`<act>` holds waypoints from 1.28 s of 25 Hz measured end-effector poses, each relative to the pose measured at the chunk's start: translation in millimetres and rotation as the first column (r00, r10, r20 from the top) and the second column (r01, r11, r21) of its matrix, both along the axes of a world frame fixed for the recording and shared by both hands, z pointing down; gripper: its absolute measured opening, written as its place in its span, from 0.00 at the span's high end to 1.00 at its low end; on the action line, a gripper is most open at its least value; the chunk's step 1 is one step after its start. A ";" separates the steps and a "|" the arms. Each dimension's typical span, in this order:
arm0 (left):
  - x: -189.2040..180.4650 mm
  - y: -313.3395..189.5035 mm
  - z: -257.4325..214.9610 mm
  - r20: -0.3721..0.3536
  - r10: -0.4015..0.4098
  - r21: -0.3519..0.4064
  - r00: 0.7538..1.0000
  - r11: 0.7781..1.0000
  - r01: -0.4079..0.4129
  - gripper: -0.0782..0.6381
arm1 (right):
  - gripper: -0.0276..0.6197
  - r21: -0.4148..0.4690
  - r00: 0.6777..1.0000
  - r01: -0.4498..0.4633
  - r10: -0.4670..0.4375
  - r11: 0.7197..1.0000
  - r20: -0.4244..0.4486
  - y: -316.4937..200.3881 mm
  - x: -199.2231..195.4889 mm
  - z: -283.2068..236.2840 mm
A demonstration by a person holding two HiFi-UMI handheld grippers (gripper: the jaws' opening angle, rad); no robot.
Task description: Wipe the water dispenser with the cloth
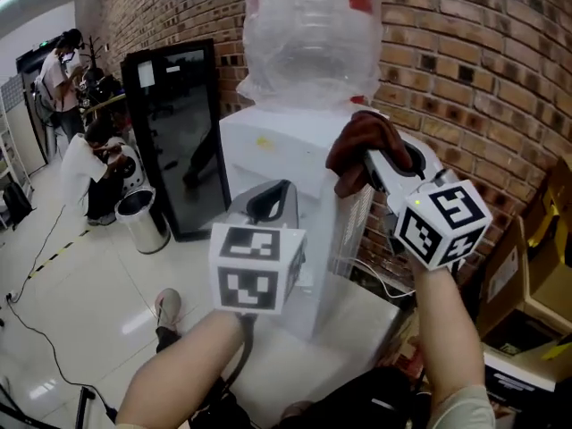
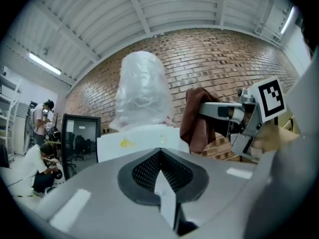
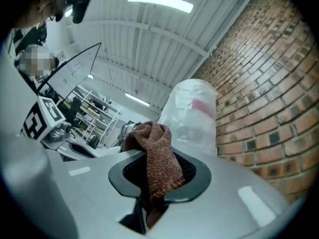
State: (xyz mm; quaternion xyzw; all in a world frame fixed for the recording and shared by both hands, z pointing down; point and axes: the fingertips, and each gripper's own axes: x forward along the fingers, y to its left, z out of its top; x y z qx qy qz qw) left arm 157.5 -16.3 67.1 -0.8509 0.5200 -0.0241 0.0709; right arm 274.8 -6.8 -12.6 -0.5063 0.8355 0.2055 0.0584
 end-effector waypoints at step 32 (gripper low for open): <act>1.7 12.1 26.4 0.034 -0.103 -0.012 0.994 0.995 0.103 0.89 | 0.82 -0.092 0.983 -0.045 0.028 0.995 -0.181 -34.5 -1.7 53.6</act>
